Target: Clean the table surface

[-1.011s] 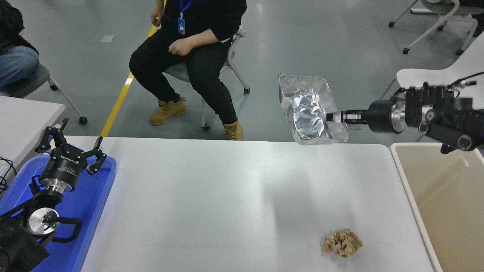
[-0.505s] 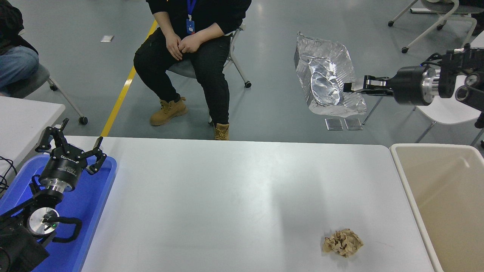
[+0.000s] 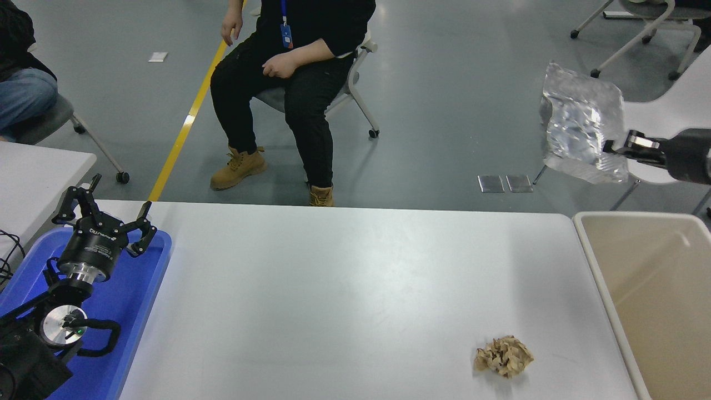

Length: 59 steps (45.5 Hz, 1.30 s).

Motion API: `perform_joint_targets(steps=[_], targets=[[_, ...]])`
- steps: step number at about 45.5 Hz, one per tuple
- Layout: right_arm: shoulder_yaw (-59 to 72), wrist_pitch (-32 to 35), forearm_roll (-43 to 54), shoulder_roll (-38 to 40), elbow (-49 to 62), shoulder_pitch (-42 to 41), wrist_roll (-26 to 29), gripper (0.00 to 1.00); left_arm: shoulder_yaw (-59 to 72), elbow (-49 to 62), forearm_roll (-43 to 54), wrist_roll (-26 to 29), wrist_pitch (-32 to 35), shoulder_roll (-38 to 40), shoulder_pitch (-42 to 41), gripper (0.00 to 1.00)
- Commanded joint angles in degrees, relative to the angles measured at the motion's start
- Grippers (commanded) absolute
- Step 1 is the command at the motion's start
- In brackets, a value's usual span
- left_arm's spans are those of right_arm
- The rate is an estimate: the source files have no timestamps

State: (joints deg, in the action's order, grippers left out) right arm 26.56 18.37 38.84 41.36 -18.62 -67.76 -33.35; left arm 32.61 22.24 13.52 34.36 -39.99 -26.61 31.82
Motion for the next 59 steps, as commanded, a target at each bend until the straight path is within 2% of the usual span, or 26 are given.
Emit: perform_joint_targets(steps=[1,11,37,59], targets=[[-0.02,-0.18,-5.96,0.30,10.00,9.13,0.13,0.00,0.00,0.00,0.01,0.00,0.00,-0.02,0.00,1.00],[-0.02,-0.01,-10.10,0.39,14.57,15.64,1.01,0.00,0.00,0.00,0.01,0.00,0.00,-0.02,0.00,1.00],[-0.11,-0.97,-12.03,-0.05,18.80,27.42,1.19,0.00,0.00,0.00,0.01,0.00,0.00,-0.02,0.00,1.00],[-0.02,-9.32,-11.95,-8.13,18.71,34.01,6.02,0.00,0.00,0.00,0.01,0.00,0.00,0.07,0.00,1.00]])
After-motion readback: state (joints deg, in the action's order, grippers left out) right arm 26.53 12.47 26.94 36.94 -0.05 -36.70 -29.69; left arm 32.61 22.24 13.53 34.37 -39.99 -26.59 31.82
